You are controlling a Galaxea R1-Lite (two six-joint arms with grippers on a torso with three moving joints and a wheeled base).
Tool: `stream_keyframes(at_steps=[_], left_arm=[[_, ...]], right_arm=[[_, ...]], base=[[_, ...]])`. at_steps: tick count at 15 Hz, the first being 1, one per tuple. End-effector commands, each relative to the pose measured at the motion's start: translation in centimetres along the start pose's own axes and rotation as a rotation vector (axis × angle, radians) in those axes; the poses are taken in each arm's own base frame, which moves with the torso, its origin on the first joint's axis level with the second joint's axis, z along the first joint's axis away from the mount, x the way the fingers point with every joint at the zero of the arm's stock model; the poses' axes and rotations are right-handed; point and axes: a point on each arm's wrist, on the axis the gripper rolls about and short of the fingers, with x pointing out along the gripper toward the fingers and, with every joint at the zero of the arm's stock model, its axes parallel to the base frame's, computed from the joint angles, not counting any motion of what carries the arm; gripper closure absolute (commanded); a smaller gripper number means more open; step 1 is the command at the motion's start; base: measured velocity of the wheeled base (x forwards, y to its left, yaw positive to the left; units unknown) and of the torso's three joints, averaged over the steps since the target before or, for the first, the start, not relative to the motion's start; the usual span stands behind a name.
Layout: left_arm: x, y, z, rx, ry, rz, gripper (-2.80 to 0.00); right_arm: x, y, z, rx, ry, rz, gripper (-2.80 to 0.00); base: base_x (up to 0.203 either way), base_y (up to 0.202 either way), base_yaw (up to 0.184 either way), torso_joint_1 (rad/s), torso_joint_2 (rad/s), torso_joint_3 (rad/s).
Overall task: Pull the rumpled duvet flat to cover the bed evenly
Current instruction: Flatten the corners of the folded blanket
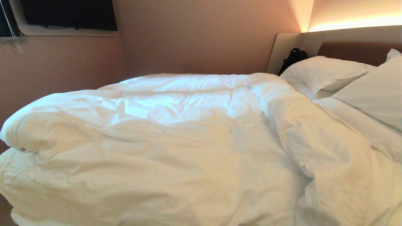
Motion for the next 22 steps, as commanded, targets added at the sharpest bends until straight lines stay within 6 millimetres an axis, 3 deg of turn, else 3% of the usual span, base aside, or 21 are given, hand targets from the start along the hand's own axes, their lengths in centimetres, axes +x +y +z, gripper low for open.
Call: stream_keyframes(at_steps=[1, 5, 12, 14, 17, 22], left_arm=[[0.0, 0.0, 0.0, 0.000, 0.000, 0.000, 0.00], [0.0, 0.0, 0.0, 0.000, 0.000, 0.000, 0.00], [0.0, 0.0, 0.0, 0.000, 0.000, 0.000, 0.00], [0.0, 0.0, 0.0, 0.000, -0.002, 0.000, 0.00], [0.0, 0.0, 0.0, 0.000, 0.000, 0.000, 0.00], [0.0, 0.0, 0.0, 0.000, 0.000, 0.000, 0.00]], right_arm=[[0.4, -0.1, 0.5, 0.003, -0.005, -0.202, 0.00], [0.8, 0.0, 0.6, 0.033, 0.003, -0.369, 0.00], [-1.4, -0.3, -1.7, -0.012, -0.182, -0.217, 0.00], [-2.2, -0.3, -2.9, -0.095, -0.257, -0.139, 0.00], [-1.7, -0.3, -3.4, -0.189, -0.327, -0.072, 0.00], [-0.5, -0.3, -4.7, -0.267, -0.301, -0.003, 0.00]], base=[[0.000, 0.000, 0.000, 0.000, 0.00, 0.000], [0.000, 0.000, 0.000, 0.000, 0.00, 0.000], [0.000, 0.000, 0.000, 0.000, 0.00, 0.000], [0.000, 0.000, 0.000, 0.000, 0.00, 0.000], [0.000, 0.000, 0.000, 0.000, 0.00, 0.000], [0.000, 0.000, 0.000, 0.000, 0.00, 0.000]])
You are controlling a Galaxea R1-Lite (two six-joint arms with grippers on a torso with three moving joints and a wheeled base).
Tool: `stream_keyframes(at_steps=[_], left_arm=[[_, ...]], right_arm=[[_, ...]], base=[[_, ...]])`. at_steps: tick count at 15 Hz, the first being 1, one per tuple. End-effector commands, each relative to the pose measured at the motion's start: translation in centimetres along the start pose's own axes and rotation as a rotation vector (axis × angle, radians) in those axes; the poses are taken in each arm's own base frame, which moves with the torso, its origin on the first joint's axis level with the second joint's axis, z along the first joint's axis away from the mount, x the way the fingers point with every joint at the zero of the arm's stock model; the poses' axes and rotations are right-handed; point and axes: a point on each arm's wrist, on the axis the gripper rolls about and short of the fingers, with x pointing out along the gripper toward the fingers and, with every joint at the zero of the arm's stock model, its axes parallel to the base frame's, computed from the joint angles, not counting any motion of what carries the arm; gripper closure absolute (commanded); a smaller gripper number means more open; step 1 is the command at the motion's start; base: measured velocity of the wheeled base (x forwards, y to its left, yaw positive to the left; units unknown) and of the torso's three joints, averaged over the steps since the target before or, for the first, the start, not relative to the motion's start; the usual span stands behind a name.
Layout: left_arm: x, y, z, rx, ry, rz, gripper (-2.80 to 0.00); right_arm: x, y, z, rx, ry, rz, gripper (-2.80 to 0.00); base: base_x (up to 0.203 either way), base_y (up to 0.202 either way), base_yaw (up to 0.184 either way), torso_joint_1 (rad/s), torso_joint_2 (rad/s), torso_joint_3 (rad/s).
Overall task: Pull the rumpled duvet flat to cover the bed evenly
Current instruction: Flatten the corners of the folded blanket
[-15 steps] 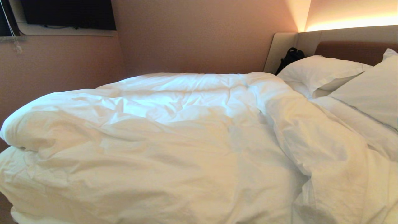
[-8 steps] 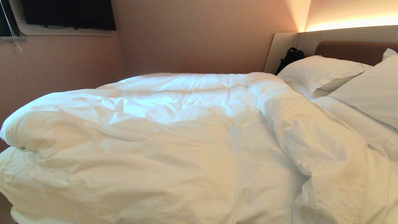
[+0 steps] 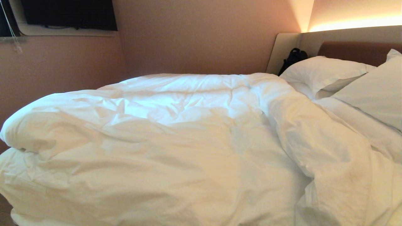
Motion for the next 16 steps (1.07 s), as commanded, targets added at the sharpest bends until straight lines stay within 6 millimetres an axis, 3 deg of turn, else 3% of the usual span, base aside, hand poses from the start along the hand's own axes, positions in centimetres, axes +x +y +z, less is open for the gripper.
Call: stream_keyframes(at_steps=[1, 6, 16], left_arm=[[0.0, 0.0, 0.0, 0.000, 0.000, 0.000, 0.00], [0.0, 0.0, 0.0, 0.000, 0.000, 0.000, 0.00], [0.0, 0.0, 0.0, -0.002, 0.000, 0.003, 0.00]], right_arm=[[0.1, 0.2, -0.2, -0.030, -0.018, 0.064, 0.00], [0.6, 0.4, -1.9, -0.030, 0.044, 0.095, 0.00], [0.7, 0.3, -1.9, 0.070, 0.033, 0.062, 0.00]], base=[[0.000, 0.000, 0.000, 0.000, 0.00, 0.000], [0.000, 0.000, 0.000, 0.000, 0.00, 0.000], [-0.006, -0.003, 0.001, 0.000, 0.00, 0.000]])
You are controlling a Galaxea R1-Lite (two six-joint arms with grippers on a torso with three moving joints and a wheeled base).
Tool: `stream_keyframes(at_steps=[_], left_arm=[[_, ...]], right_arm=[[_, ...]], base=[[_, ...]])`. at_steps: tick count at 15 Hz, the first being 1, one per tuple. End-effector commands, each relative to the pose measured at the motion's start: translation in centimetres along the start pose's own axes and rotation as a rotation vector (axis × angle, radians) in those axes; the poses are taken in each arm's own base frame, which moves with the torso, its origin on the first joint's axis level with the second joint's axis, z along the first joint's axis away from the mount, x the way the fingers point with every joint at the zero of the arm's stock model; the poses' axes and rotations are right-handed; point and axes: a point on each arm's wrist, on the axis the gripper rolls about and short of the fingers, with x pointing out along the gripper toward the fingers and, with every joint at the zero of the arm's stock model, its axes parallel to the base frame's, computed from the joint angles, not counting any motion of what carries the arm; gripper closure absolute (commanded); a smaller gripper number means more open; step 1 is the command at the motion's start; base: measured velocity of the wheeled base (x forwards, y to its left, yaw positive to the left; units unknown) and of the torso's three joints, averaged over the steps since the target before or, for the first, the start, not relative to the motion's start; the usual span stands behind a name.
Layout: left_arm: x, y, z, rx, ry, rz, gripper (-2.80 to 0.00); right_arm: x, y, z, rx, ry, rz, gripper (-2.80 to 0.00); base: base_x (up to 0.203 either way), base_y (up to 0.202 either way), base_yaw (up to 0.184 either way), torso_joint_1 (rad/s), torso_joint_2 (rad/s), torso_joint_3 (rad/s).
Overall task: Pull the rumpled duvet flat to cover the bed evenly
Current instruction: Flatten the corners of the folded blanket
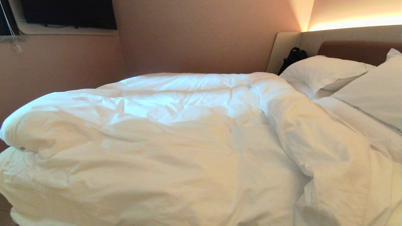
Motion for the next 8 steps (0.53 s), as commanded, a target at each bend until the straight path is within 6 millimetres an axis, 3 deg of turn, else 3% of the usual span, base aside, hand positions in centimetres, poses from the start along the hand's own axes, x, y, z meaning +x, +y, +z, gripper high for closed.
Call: stream_keyframes(at_steps=[1, 5, 8], left_arm=[[0.00, 0.00, 0.01, 0.000, -0.001, 0.000, 0.00], [0.00, 0.00, 0.01, -0.005, -0.001, 0.000, 0.00], [0.00, 0.00, 0.01, -0.005, -0.001, 0.000, 0.00]], right_arm=[[-0.01, 0.00, 0.01, 0.002, -0.002, 0.000, 0.00], [-0.01, 0.00, 0.01, 0.002, -0.002, 0.001, 0.00], [-0.01, 0.00, 0.01, 0.002, -0.002, -0.001, 0.00]], base=[[-0.156, -0.102, 0.006, 0.018, 0.00, -0.002], [-0.193, -0.155, 0.001, 0.001, 0.00, 0.003], [-0.186, -0.027, 0.002, 0.004, 0.00, 0.004]])
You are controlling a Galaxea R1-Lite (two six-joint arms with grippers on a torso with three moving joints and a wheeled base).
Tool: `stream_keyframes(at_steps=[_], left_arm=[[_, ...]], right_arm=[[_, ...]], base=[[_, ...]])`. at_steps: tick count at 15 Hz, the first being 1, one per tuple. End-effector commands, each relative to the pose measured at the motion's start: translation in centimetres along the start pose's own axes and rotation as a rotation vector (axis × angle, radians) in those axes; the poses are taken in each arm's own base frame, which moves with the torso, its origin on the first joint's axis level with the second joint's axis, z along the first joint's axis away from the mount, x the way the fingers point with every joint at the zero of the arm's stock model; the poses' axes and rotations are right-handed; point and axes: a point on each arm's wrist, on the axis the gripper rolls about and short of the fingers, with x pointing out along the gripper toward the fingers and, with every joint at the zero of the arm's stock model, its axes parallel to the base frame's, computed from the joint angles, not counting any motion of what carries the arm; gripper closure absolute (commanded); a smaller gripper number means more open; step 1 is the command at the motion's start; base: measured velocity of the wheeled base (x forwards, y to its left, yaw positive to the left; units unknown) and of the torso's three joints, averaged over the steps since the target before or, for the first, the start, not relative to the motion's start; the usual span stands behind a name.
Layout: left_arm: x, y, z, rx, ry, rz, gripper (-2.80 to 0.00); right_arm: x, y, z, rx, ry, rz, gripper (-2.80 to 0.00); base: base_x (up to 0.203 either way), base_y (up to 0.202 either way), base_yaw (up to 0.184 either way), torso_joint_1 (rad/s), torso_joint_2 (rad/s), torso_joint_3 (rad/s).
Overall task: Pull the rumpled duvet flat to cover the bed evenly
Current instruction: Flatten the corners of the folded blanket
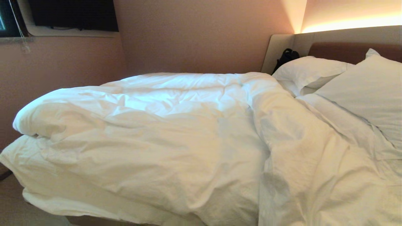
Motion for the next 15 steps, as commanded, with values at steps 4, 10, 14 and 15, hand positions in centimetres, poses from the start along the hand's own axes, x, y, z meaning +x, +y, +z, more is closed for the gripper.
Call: stream_keyframes(at_steps=[4, 10, 14, 15], left_arm=[[0.00, 0.00, 0.00, -0.001, 0.000, 0.000, 0.00], [0.00, 0.00, 0.00, -0.002, 0.000, 0.000, 0.00], [0.00, 0.00, 0.00, -0.002, 0.000, 0.000, 0.00], [0.00, 0.00, 0.00, -0.002, 0.000, 0.000, 0.00]], right_arm=[[0.00, 0.00, -0.01, 0.000, 0.000, 0.001, 0.00], [0.00, 0.00, -0.01, 0.000, 0.000, 0.001, 0.00], [0.01, -0.01, -0.03, 0.000, 0.000, -0.002, 0.00], [0.01, -0.01, -0.04, -0.003, 0.000, -0.004, 0.00]], base=[[-0.032, 0.000, 0.001, -0.001, 0.00, 0.000], [0.000, 0.000, 0.000, 0.000, 0.00, 0.000], [0.000, 0.000, 0.000, 0.000, 0.00, 0.000], [0.000, 0.000, 0.000, 0.000, 0.00, 0.000]])
